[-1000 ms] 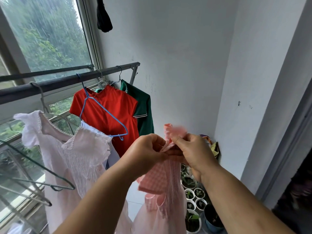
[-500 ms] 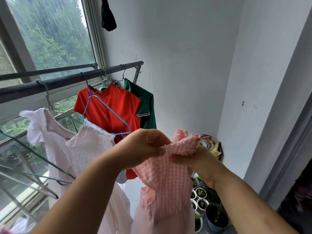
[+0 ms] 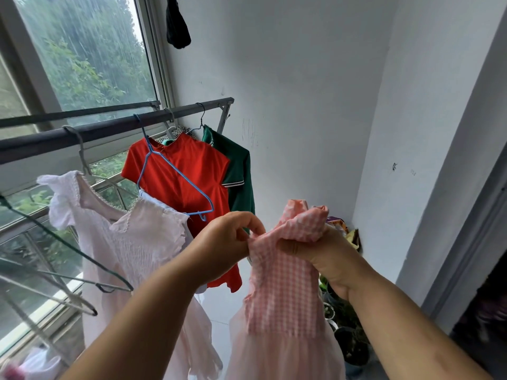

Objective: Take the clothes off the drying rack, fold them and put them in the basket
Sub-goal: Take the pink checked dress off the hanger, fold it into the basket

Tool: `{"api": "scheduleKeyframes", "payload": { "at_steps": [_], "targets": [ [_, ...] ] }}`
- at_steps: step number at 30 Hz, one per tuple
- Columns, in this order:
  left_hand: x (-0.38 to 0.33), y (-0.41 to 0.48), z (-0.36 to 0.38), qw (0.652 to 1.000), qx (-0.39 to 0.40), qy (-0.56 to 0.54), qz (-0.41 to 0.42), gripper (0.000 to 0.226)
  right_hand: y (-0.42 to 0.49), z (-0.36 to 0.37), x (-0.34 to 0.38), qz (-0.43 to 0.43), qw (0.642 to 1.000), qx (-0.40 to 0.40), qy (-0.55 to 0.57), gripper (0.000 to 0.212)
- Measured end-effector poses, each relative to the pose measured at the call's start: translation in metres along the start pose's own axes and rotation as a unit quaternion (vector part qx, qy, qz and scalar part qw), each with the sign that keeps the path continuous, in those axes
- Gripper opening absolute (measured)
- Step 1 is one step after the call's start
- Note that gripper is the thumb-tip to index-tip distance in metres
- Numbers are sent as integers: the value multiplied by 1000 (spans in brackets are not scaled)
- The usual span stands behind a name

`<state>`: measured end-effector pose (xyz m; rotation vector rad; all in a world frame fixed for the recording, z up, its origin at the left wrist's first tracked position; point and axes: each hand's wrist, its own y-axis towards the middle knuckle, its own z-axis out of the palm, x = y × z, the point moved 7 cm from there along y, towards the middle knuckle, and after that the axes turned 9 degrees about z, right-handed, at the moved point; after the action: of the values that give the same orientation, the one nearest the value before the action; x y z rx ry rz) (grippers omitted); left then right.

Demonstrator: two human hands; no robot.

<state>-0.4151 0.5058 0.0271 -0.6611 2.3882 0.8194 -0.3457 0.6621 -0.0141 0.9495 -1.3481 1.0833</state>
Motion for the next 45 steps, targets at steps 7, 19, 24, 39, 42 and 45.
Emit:
{"api": "scheduleKeyframes", "payload": {
  "at_steps": [7, 19, 24, 39, 42, 45],
  "targets": [
    [-4, -18, 27, 926, 31, -364, -92, 55, -5, -6, 2, -14, 999, -37, 20, 17],
    [13, -23, 61, 953, 8, -293, -76, 32, -16, -17, -37, 12, 994, 58, -88, 38],
    [24, -30, 82, 937, 2, -331, -113, 37, -15, -29, -60, 8, 995, 7, -102, 33],
    [84, -37, 156, 949, 98, -229, -191, 16, -2, -57, -126, 25, 998, -6, -56, 28],
    [90, -38, 170, 947, 102, -231, -197, 16, 0, -63, -138, 28, 998, -7, -54, 31],
    [96, -42, 183, 942, 108, -244, -204, 17, 0, -67, -149, 30, 998, -4, -54, 31]
  ]
}}
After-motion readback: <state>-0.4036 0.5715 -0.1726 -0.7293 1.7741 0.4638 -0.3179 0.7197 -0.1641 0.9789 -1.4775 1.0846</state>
